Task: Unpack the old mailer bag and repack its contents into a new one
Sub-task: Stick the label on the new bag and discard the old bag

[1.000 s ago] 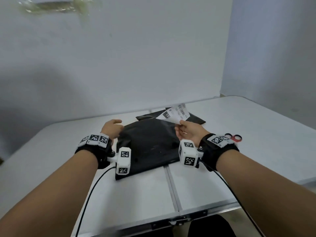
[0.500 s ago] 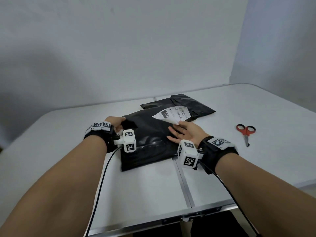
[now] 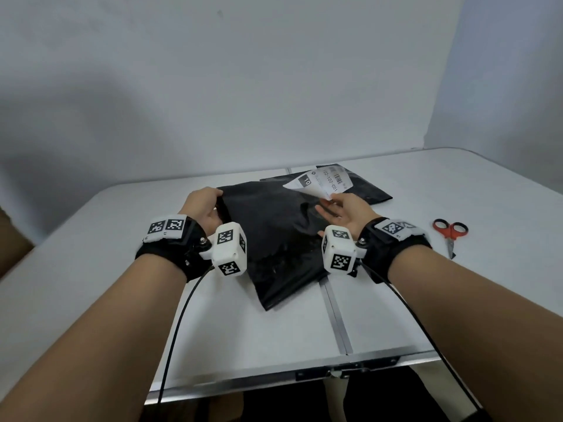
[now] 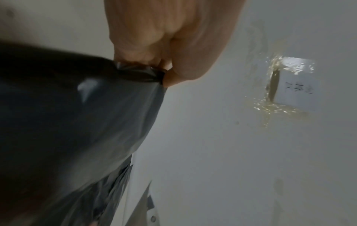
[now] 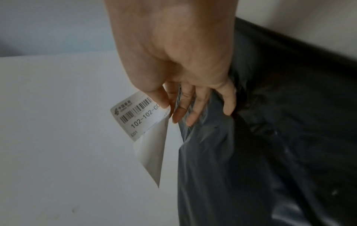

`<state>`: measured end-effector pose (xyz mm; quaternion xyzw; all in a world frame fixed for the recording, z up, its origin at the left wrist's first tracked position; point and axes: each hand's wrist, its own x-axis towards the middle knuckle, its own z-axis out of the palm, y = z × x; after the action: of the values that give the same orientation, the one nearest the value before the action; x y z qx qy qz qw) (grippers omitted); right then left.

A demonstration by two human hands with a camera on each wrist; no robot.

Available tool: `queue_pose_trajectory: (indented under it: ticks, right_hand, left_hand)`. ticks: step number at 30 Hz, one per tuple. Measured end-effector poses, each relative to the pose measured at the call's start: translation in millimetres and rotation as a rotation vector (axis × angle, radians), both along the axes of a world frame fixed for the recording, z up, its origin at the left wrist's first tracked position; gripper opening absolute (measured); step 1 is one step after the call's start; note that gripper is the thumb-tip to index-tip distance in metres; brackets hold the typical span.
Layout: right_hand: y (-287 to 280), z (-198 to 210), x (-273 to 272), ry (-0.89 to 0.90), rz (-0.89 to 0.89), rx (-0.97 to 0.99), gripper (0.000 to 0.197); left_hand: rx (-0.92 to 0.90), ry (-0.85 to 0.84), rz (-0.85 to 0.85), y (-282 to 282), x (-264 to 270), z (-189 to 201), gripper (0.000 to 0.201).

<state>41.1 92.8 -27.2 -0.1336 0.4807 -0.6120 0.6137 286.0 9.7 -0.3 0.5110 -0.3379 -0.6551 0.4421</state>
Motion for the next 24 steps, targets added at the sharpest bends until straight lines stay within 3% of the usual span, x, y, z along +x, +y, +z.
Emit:
queue_pose_trajectory:
  ticks: [5,11,16,20,24]
  right_hand:
    - [1,9,18,0.041,-0.062,0.001,0.010]
    - [5,1,32,0.103,-0.061,0.019,0.013]
    - [11,2,30,0.130,-0.069,0.010,0.015]
    - [17,1,22,0.166,-0.069,0.003,0.013]
    - [20,-1,14,0.188,-0.101,-0.007,0.011]
  left_hand:
    - [-0.001,0.020,0.054,52,21,-20,0.014]
    - [0.101,-0.288,-0.117,90,42,-34,0.014]
    - [-0.081,-0.571,-0.010,72,41,-26,0.029]
    - [-0.210,-0.788,-0.195,58,35,-37,0.050]
    - [-0.256,-0.822,-0.291,55,28,-37,0.050]
